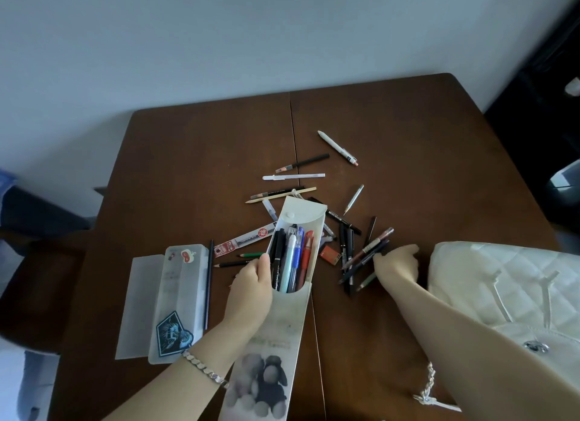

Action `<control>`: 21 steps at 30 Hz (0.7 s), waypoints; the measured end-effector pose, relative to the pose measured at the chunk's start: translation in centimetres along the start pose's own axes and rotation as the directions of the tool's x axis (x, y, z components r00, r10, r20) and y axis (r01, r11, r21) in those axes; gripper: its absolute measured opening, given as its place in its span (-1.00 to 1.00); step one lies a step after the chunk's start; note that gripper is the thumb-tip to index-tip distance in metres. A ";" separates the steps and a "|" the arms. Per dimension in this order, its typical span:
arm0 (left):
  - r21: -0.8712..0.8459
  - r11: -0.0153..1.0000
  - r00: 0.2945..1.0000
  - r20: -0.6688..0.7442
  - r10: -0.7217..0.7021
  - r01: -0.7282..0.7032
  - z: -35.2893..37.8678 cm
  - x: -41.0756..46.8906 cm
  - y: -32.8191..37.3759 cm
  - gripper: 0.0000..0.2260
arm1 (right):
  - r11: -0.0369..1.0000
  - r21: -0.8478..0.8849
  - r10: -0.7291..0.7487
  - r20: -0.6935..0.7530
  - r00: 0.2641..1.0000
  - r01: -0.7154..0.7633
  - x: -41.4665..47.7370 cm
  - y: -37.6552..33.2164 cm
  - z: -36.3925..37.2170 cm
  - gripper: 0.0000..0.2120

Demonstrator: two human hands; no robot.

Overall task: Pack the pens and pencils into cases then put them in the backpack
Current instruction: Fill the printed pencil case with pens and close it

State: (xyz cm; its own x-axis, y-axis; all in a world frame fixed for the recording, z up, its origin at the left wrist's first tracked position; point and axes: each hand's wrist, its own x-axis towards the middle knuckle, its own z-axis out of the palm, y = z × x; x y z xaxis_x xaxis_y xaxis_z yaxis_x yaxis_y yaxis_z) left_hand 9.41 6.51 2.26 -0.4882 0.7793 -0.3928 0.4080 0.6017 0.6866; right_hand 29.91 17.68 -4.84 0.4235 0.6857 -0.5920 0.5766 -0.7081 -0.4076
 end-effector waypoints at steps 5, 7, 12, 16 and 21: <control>-0.018 1.000 1.000 0.010 -0.015 0.015 0.0 0.1 -0.5 -0.59 | 0.993 0.076 0.092 0.016 0.996 -0.093 1.2 -0.9 0.3 -0.64; -0.008 1.000 1.000 0.011 -0.018 0.018 0.0 0.2 -0.7 -0.60 | 0.982 0.145 0.118 0.052 0.992 -0.125 1.5 -0.9 0.3 -0.66; -0.018 0.999 0.999 0.030 -0.027 0.028 0.0 0.2 -0.6 -0.61 | 0.990 0.140 0.000 0.075 0.997 -0.010 1.1 -0.6 0.9 -0.67; -0.012 1.000 0.999 0.036 -0.021 0.021 0.0 -0.1 -0.2 -0.61 | 0.995 0.096 -0.003 0.079 0.997 -0.004 0.4 -1.2 1.6 -0.63; -0.016 1.000 0.999 0.041 0.002 -0.001 -0.2 -0.2 0.1 -0.61 | 0.989 0.136 0.029 0.163 0.986 -0.052 0.5 -0.9 1.4 -0.76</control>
State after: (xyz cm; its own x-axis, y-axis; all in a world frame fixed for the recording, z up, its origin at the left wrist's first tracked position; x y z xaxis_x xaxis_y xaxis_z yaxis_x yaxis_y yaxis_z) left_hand 9.36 6.37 2.56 -0.4558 0.7868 -0.4162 0.3961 0.5980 0.6968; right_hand 28.69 18.44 -5.74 0.3209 0.6280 -0.7090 0.4536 -0.7590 -0.4671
